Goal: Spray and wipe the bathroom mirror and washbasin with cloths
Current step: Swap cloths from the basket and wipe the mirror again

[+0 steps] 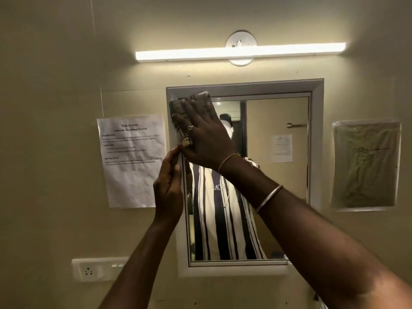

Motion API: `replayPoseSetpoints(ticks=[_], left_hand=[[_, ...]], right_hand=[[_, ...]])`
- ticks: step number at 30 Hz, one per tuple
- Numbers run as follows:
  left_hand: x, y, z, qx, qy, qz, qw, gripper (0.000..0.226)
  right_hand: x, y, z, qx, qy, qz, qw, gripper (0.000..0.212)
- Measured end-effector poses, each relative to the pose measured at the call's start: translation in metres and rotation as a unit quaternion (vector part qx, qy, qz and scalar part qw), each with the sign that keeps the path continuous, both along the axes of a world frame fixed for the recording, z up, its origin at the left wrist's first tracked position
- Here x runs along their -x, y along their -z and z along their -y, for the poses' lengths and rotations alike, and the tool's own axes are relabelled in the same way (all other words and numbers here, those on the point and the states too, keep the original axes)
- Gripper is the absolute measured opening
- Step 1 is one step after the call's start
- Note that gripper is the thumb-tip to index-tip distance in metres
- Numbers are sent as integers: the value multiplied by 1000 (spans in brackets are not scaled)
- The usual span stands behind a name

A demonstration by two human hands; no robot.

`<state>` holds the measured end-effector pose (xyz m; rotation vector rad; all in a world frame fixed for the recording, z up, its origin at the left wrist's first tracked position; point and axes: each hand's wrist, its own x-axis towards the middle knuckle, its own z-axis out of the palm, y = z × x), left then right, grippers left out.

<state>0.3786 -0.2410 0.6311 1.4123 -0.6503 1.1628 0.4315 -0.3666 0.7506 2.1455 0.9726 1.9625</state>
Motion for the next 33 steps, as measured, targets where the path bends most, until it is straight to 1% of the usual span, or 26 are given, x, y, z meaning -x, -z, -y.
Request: replayPoseSetpoints(ticks=[2, 4, 8, 12, 14, 16, 18, 24, 28, 30, 33], left_hand=[[-2, 1, 0, -1, -3, -5, 1000, 43], [-1, 1, 0, -2, -7, -8, 1000, 43], [3, 0, 5, 1, 11, -19, 1000, 41], [1, 1, 7, 4, 3, -15, 1000, 41], [2, 2, 10, 4, -3, -15, 1000, 41], [1, 3, 13, 5, -9, -7, 1000, 41], [2, 3, 16, 1, -20, 12, 1000, 41], [3, 4, 18, -3, -27, 38, 999, 54], [4, 5, 16, -12, -32, 37, 999, 42], [6, 4, 16, -15, -47, 33, 998, 40], [9, 4, 17, -11, -39, 29, 999, 39]], right_hand=[[-1, -1, 9, 10, 3, 14, 1000, 70], [0, -1, 20, -1, 15, 19, 1000, 70], [3, 8, 62, -64, 36, 18, 997, 71], [8, 18, 124, -134, 58, 39, 989, 70], [11, 22, 155, -173, 81, 30, 981, 72], [15, 25, 181, -208, 98, 23, 973, 73], [19, 27, 197, -220, 101, 20, 970, 74], [16, 37, 196, -245, 98, 13, 964, 77], [16, 69, 195, -259, 89, 3, 962, 78], [16, 89, 194, -259, 90, -3, 962, 79], [21, 123, 193, -258, 93, -7, 962, 81]])
